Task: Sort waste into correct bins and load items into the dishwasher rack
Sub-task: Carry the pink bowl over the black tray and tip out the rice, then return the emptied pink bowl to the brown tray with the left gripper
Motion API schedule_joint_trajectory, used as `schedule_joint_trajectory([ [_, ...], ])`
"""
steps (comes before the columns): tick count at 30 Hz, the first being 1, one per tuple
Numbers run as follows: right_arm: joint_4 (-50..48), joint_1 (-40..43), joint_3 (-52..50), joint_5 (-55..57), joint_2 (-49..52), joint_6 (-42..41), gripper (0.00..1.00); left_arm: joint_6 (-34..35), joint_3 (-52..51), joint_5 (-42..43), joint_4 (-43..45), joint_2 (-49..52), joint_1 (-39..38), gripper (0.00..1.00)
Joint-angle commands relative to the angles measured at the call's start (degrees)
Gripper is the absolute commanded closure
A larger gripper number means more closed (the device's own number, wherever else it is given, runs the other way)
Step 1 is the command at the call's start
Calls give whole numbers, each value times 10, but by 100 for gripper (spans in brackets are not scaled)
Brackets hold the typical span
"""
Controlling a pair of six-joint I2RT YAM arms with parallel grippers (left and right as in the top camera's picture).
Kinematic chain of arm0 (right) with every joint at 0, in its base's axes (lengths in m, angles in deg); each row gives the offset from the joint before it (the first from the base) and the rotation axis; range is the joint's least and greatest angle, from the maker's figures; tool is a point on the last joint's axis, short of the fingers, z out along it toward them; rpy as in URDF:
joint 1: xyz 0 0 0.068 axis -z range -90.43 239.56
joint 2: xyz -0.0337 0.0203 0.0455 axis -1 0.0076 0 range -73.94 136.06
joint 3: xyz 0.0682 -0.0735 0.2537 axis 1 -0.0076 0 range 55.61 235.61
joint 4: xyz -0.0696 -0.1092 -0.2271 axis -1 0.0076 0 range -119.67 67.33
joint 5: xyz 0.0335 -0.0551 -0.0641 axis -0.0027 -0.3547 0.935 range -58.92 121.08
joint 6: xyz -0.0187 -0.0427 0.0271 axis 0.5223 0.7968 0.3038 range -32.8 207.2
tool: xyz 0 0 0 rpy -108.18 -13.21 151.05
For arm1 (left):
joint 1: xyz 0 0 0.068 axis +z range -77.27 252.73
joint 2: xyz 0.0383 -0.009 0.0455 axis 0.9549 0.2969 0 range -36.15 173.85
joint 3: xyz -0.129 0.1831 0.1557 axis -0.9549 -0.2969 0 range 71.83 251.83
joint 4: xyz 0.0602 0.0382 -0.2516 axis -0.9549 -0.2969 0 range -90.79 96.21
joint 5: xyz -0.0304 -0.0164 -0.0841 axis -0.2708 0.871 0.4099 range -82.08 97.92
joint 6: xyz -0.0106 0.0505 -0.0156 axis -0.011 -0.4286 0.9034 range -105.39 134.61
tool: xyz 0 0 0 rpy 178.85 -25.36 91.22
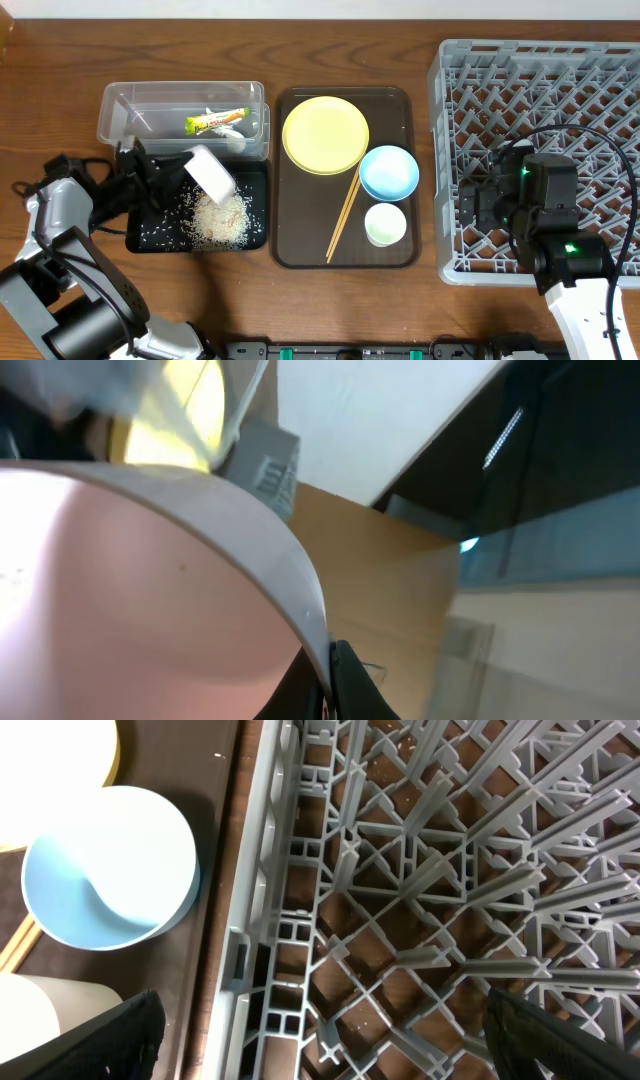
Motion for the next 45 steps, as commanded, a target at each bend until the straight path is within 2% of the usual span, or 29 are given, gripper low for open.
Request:
schedule_joint_trajectory([
  [1, 0, -3, 11, 0, 0, -8, 1, -57, -1, -69, 25, 3, 3, 94],
  [4, 1, -3, 11, 0, 0, -8, 1, -53, -1, -195, 27, 3, 3, 94],
  [5, 1, -3, 11, 0, 0, -8, 1, -44, -1, -204, 22, 3, 2, 94],
  [7, 1, -3, 11, 0, 0, -8, 1, -36, -1, -172, 13, 3, 2, 94],
  [12, 1, -3, 11, 0, 0, -8, 1, -62, -1, 14, 16, 3, 2, 94],
  [21, 1, -3, 11, 0, 0, -8, 1, -57, 0, 7, 12, 1, 0, 94],
  [24, 0, -3, 11, 0, 0, -8, 1, -88, 0, 5, 12, -9, -17, 94],
  [27, 0, -3, 11, 0, 0, -8, 1, -91, 1, -65, 12, -41, -57, 93],
  [30, 0, -3, 11, 0, 0, -8, 1, -89, 13, -170, 12, -87, -118, 94],
  [37, 0, -3, 11, 0, 0, -8, 1, -59, 43, -441, 56, -183, -324, 94],
  [45, 0, -3, 11, 0, 0, -8, 1, -59, 43, -671, 84, -149, -546, 94],
])
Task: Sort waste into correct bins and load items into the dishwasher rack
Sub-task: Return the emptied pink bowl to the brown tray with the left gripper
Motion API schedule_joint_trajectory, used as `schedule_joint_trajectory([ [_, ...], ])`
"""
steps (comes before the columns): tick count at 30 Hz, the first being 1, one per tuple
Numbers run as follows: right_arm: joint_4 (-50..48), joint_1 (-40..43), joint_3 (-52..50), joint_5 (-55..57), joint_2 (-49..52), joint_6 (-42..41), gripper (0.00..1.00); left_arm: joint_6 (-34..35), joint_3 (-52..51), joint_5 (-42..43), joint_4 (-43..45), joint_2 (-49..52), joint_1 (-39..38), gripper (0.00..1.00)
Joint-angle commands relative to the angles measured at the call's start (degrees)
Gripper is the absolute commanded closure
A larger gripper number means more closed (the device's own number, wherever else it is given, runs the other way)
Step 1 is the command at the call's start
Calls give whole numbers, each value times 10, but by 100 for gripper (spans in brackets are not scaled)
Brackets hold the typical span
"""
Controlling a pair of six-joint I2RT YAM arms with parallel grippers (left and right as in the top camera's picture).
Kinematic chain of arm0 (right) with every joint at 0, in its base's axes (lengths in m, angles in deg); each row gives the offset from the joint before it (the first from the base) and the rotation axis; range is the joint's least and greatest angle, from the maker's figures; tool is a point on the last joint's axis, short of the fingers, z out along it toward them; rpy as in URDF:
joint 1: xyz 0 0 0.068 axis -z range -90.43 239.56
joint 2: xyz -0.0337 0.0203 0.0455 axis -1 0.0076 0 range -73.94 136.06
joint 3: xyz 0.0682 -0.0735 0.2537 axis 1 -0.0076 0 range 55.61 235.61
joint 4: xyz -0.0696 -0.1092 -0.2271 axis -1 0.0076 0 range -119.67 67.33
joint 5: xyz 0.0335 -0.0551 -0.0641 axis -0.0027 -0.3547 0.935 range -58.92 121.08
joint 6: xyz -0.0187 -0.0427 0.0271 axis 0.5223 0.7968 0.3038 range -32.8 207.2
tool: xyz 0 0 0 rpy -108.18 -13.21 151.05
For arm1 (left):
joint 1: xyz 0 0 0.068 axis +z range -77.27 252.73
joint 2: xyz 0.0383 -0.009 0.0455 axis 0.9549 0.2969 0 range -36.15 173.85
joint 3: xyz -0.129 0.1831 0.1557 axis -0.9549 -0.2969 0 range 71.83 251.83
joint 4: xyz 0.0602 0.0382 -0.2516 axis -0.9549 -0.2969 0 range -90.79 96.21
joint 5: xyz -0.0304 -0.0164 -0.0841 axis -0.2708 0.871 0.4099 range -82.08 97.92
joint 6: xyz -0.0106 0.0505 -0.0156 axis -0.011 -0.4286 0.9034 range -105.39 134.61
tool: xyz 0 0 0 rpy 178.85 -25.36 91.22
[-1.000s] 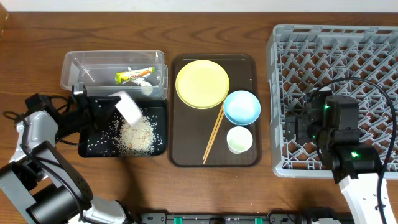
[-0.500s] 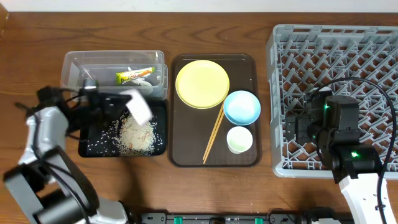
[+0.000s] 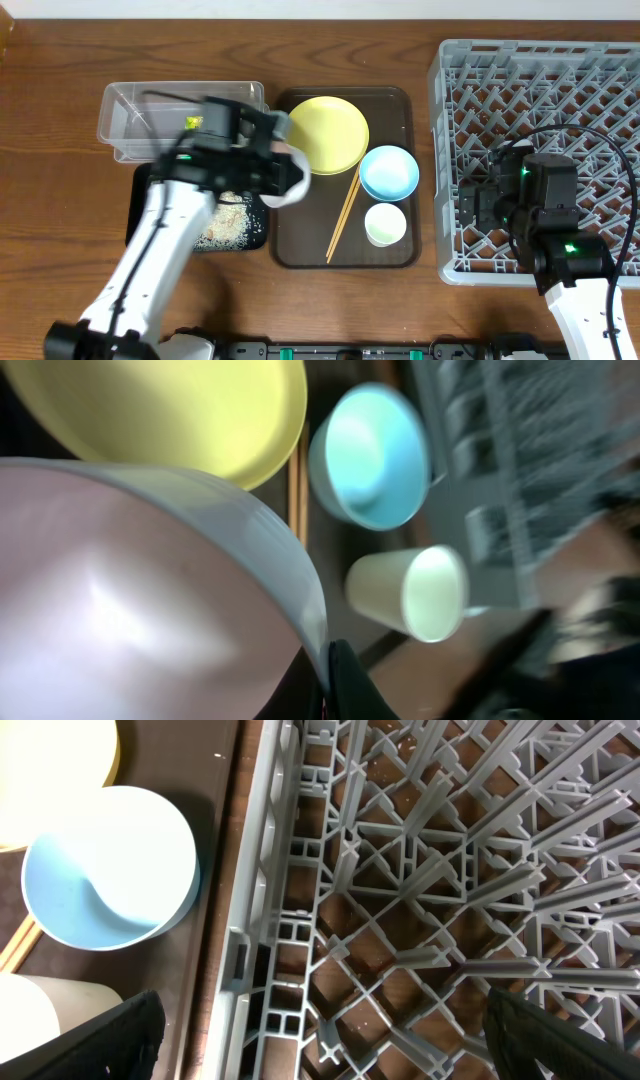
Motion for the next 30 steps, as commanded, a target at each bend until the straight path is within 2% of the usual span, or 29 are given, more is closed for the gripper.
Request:
schedule_joint_trajectory([
  [1, 0, -3, 11, 0, 0, -8, 1, 5, 5, -160, 2, 34, -69, 94],
  [4, 0, -3, 11, 0, 0, -8, 1, 5, 5, -190, 8, 71, -116, 92],
  [9, 0, -3, 11, 0, 0, -8, 1, 5, 5, -190, 32, 129, -165, 90],
  [17, 0, -3, 11, 0, 0, -8, 1, 5, 7, -190, 37, 143, -183, 85],
  [18, 0, -3, 11, 0, 0, -8, 1, 5, 10, -190, 35, 136, -182, 83],
  [19, 0, -3, 11, 0, 0, -8, 1, 5, 13, -190, 32, 130, -182, 75],
  [21, 0, -3, 11, 0, 0, -8, 1, 5, 23, -190, 28, 108, -182, 65],
  [26, 0, -3, 11, 0, 0, -8, 1, 5, 39, -189, 36, 51, -184, 51],
  [30, 0, -3, 11, 0, 0, -8, 1, 5, 38, -190, 47, 35, -200, 47],
])
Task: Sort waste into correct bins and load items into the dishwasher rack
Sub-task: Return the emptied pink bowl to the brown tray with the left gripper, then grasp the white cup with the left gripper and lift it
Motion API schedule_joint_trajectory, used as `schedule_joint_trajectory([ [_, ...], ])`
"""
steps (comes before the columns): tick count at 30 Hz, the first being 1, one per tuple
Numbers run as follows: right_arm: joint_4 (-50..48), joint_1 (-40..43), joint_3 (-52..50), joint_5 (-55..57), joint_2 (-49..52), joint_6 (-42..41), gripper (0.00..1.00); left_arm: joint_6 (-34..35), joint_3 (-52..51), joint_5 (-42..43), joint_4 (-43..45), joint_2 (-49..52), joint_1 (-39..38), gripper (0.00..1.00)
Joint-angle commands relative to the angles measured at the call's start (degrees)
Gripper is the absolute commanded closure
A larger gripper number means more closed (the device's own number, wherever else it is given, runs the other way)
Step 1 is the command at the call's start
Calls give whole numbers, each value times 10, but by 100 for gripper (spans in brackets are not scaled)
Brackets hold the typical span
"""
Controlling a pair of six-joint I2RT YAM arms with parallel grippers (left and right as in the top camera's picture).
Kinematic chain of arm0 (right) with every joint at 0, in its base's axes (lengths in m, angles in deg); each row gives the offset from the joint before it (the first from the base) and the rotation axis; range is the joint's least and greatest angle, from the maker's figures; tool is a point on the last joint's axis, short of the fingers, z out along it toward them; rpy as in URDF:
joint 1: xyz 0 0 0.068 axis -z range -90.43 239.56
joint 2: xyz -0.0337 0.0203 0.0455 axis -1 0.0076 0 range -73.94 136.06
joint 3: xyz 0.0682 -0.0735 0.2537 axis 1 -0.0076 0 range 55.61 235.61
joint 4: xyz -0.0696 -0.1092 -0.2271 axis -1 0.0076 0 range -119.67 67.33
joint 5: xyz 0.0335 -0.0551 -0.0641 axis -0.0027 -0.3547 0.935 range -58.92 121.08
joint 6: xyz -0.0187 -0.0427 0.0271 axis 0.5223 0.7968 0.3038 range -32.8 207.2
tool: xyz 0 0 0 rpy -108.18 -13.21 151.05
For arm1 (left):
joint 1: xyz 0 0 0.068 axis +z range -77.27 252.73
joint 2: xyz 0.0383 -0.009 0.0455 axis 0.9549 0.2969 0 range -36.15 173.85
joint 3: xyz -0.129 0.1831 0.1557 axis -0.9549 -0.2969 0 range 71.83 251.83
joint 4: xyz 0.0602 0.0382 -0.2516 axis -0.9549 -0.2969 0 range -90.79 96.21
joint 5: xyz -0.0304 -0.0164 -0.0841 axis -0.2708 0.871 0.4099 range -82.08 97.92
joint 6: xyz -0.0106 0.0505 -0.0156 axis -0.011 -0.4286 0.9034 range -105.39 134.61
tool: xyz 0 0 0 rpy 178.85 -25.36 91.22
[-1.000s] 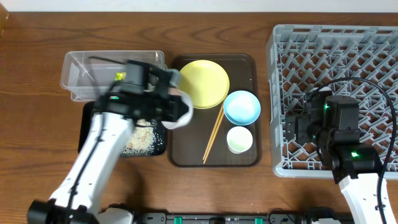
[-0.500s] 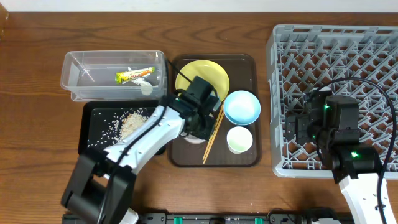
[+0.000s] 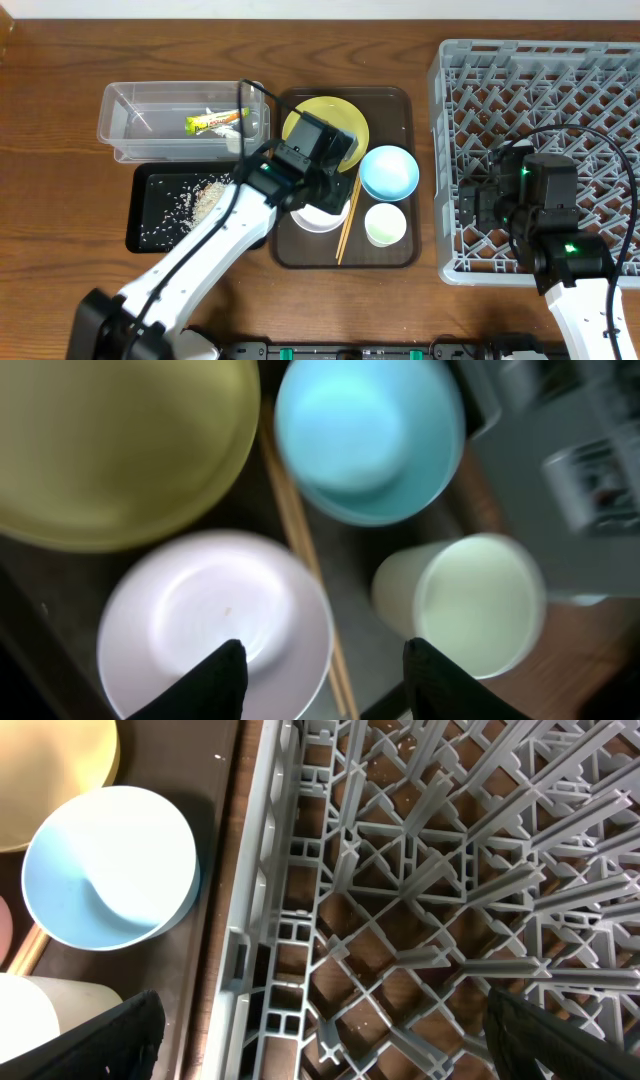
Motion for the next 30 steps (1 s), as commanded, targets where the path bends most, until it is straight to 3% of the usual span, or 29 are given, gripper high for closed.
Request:
schedule_joint_trajectory([
  [1, 0, -3, 11, 0, 0, -8, 1, -3, 9, -4, 3, -3, -18, 47],
  [15, 1, -3, 11, 0, 0, -8, 1, 65, 9, -4, 26, 128, -86, 47],
  [18, 2, -3, 11, 0, 0, -8, 1, 73, 9, -4, 26, 151, -86, 60],
  [21, 2, -3, 11, 0, 0, -8, 1, 73, 9, -3, 25, 154, -86, 89],
  [22, 2, -3, 11, 0, 0, -8, 1, 73, 9, -3, 25, 151, -86, 94],
  [30, -11, -3, 11, 7, 0, -8, 1, 77, 10, 28, 5, 62, -47, 94],
])
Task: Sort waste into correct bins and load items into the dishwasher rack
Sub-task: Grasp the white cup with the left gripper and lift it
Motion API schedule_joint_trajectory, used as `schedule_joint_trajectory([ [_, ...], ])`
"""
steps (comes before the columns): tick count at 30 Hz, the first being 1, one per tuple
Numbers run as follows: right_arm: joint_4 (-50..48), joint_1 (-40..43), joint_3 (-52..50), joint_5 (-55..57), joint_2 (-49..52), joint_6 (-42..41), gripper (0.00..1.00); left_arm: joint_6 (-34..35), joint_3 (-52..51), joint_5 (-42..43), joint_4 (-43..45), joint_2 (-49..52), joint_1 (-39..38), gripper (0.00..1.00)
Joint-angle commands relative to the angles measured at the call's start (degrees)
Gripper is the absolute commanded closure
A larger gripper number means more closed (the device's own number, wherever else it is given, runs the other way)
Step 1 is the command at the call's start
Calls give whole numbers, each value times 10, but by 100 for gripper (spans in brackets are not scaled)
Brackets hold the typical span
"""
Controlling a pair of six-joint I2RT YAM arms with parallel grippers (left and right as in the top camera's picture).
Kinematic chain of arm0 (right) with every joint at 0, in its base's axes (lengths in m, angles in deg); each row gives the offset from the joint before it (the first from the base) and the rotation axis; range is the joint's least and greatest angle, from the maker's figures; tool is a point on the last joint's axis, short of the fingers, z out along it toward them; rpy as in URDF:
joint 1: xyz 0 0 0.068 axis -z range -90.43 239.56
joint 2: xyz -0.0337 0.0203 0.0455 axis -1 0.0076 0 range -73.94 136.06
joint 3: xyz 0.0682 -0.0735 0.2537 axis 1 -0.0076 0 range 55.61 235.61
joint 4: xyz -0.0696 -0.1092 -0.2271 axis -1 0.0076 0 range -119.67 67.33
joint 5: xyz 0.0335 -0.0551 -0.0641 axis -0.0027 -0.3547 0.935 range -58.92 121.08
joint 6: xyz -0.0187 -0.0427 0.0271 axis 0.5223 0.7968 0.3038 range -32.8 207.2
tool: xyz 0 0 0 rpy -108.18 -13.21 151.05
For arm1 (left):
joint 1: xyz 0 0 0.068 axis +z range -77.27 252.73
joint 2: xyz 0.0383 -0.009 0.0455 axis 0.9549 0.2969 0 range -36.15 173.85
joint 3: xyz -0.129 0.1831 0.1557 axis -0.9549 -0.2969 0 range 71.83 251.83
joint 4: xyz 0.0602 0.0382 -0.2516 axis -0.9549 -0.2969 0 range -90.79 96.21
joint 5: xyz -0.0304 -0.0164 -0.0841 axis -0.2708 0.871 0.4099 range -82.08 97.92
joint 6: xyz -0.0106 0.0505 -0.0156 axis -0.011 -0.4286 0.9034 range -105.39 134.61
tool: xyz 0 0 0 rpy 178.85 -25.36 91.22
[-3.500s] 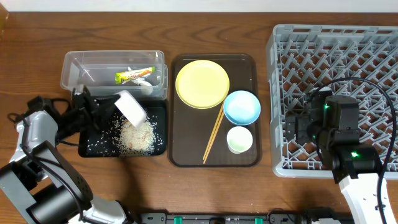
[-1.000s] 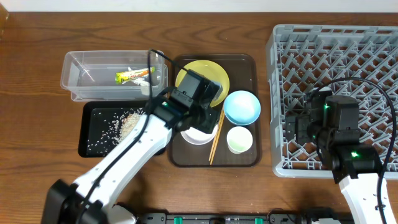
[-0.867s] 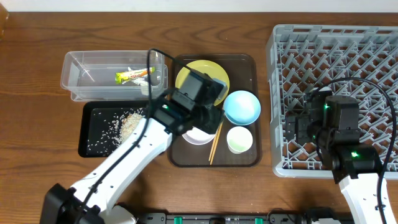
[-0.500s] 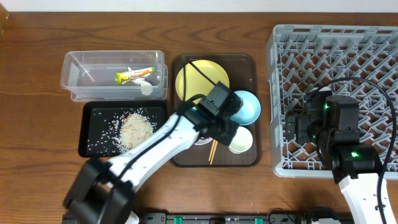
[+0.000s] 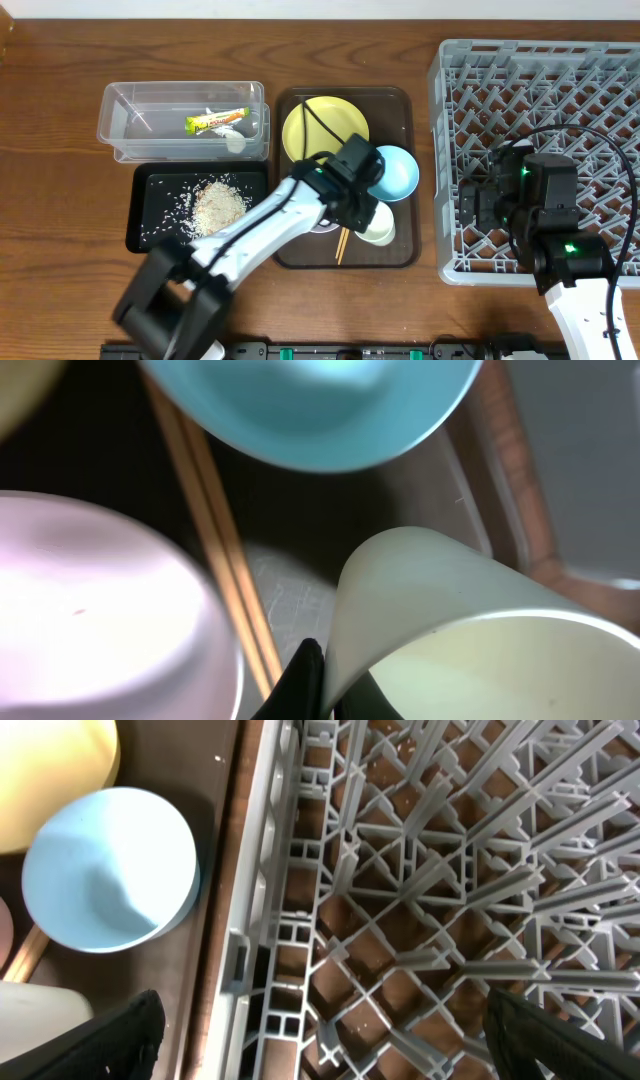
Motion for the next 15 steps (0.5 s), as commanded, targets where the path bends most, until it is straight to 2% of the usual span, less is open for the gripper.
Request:
schedule_joint_trajectory([
  [1, -12, -3, 11, 6, 0, -8, 1, 9, 4, 33, -3, -71, 37, 94],
  [7, -66, -3, 11, -50, 4, -32, 1, 61, 4, 151, 45, -129, 163, 94],
  [11, -94, -3, 11, -218, 28, -26, 1, 157, 4, 306, 145, -107, 257, 94],
  [15, -120, -4, 11, -419, 70, 22, 1, 253, 4, 470, 259, -59, 296, 94],
])
